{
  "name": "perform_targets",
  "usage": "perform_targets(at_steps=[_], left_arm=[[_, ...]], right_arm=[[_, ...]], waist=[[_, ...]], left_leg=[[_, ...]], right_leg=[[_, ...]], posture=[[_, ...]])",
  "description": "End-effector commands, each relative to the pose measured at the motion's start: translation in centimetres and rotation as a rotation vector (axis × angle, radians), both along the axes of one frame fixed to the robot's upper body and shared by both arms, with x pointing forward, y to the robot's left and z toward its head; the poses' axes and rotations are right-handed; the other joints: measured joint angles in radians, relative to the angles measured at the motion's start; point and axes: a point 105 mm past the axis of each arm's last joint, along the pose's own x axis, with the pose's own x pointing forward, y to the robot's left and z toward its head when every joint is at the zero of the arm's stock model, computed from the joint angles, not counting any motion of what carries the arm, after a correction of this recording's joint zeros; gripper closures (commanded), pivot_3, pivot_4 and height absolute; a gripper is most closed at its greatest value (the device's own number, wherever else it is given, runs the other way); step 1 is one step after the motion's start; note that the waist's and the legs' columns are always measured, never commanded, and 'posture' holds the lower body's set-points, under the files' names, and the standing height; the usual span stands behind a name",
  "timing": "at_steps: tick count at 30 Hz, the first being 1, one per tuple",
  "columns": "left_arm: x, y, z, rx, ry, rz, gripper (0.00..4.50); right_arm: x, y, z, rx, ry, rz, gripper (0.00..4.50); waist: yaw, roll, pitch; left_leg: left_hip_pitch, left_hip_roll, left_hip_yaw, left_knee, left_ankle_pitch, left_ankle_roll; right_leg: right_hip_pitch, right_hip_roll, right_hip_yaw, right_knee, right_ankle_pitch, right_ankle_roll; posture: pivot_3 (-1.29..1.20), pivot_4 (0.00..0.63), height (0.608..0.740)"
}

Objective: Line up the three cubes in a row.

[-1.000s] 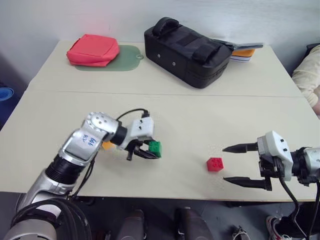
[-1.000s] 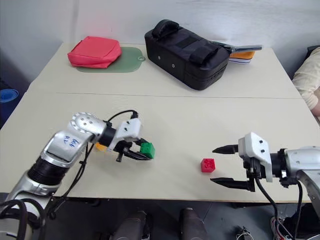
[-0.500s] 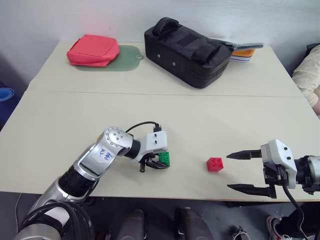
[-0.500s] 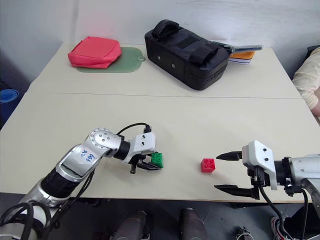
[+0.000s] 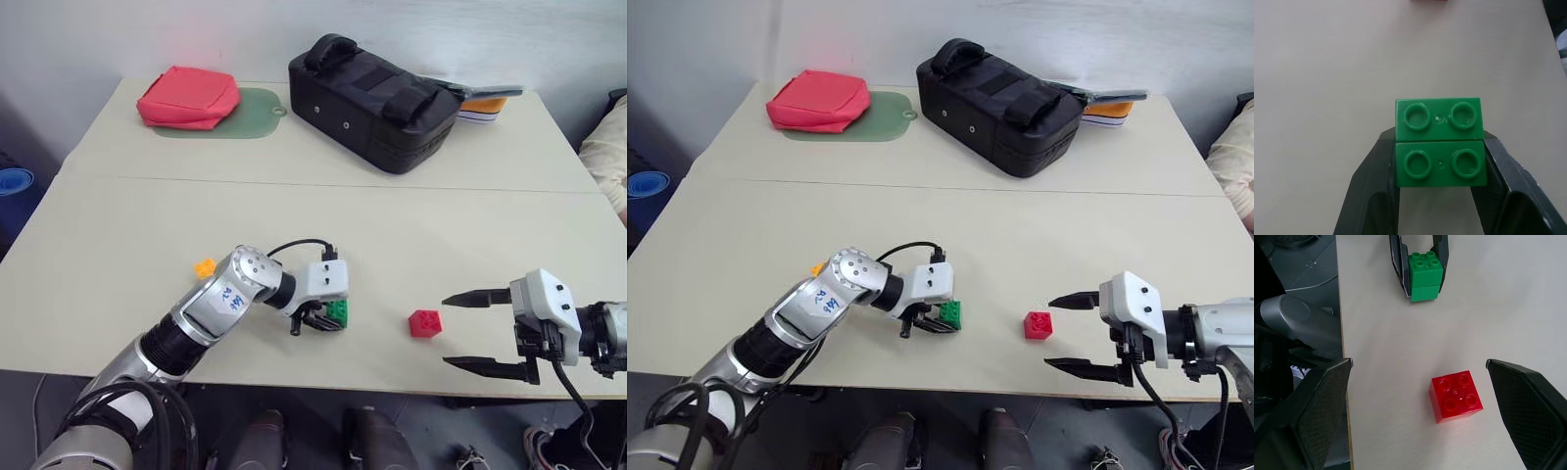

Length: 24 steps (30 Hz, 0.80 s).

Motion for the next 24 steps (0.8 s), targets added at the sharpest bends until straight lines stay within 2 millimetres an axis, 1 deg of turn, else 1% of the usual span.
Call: perform_targets(at_steps=[1, 8, 9, 10, 11, 12, 15, 17, 18, 20, 24], left_arm=[[0.0, -0.6, 0.7, -0.008, -0.035, -0.036, 2.98], [-0.2, -0.6, 0.4, 0.006, -0.028, -0.063, 2.98], [-0.2, -0.6, 0.4, 0.009, -0.032, -0.067, 2.26], [-0.3, -0.6, 0.3, 0.010, -0.032, -0.068, 2.05], [-0.3, -0.6, 0.3, 0.009, -0.027, -0.067, 1.70], [-0.4, -0.6, 0.3, 0.005, -0.016, -0.066, 1.49], [-0.5, -0.5, 0.4, 0.001, -0.008, -0.059, 0.57], [-0.7, -0.2, 0.8, -0.019, 0.015, -0.046, 0.06], [-0.8, -0.1, 1.0, -0.027, 0.024, -0.041, 0.02], [-0.5, 0.6, 2.0, -0.057, 0.024, -0.008, 0.02], [0.8, 2.1, 5.6, -0.204, -0.005, 0.066, 0.02]], right_arm=[[-0.1, 0.4, 0.9, -0.015, -0.046, 0.017, 0.00], [0.3, 0.4, 1.2, 0.000, -0.057, 0.000, 0.00], [0.3, 0.4, 1.2, 0.002, -0.056, -0.001, 0.00], [0.3, 0.5, 1.2, 0.005, -0.054, 0.000, 0.00], [0.2, 0.5, 1.2, 0.006, -0.050, 0.002, 0.00], [0.2, 0.5, 1.2, 0.007, -0.048, 0.004, 0.00], [0.2, 0.5, 1.3, 0.009, -0.046, 0.005, 0.00], [0.2, 0.5, 1.2, 0.009, -0.044, 0.004, 0.00], [0.2, 0.4, 1.2, 0.008, -0.043, 0.004, 0.00], [0.2, 0.3, 1.2, 0.006, -0.042, 0.005, 0.00], [0.5, 0.3, 1.4, 0.007, -0.047, 0.013, 0.00]], waist=[[0.000, 0.000, 0.000], [0.000, 0.000, 0.000], [0.000, 0.000, 0.000], [0.000, 0.000, 0.000], [0.000, 0.000, 0.000], [0.000, 0.000, 0.000], [0.000, 0.000, 0.000], [0.000, 0.000, 0.000], [0.000, 0.000, 0.000], [-0.001, 0.000, 0.000], [-0.003, 0.000, 0.000]], left_leg=[[0.000, 0.000, 0.000, 0.000, 0.000, 0.000], [0.000, 0.000, 0.000, 0.000, 0.000, 0.000], [0.000, 0.000, 0.000, 0.000, 0.000, 0.000], [0.000, 0.000, 0.000, 0.000, 0.000, 0.000], [0.000, 0.000, 0.000, 0.000, 0.000, 0.000], [0.000, 0.000, 0.000, 0.000, 0.000, 0.000], [0.000, 0.000, 0.000, 0.000, 0.000, 0.000], [0.000, 0.000, 0.000, 0.000, 0.000, 0.000], [0.000, 0.000, 0.000, 0.000, 0.000, 0.000], [0.000, 0.000, 0.000, 0.000, 0.000, 0.000], [0.000, 0.000, 0.000, 0.000, 0.000, 0.000]], right_leg=[[0.000, 0.000, 0.000, 0.000, 0.000, 0.000], [0.000, 0.000, 0.000, 0.000, 0.000, 0.000], [0.000, 0.000, 0.000, 0.000, 0.000, 0.000], [0.000, 0.000, 0.000, 0.000, 0.000, 0.000], [0.000, 0.000, 0.000, 0.000, 0.000, 0.000], [0.000, 0.000, 0.000, 0.000, 0.000, 0.000], [0.000, 0.000, 0.000, 0.000, 0.000, 0.000], [0.000, 0.000, 0.000, 0.000, 0.000, 0.000], [0.000, 0.000, 0.000, 0.000, 0.000, 0.000], [0.000, 0.000, 0.000, 0.000, 0.000, 0.000], [0.000, 0.000, 0.000, 0.000, 0.000, 0.000]], posture=[[0.00, 0.150, 0.740], [0.00, 0.150, 0.740], [0.00, 0.150, 0.740], [0.00, 0.150, 0.740], [0.00, 0.150, 0.740], [0.00, 0.150, 0.740], [0.00, 0.150, 0.740], [0.00, 0.150, 0.740], [0.00, 0.150, 0.740], [0.00, 0.150, 0.740], [0.00, 0.150, 0.740]])
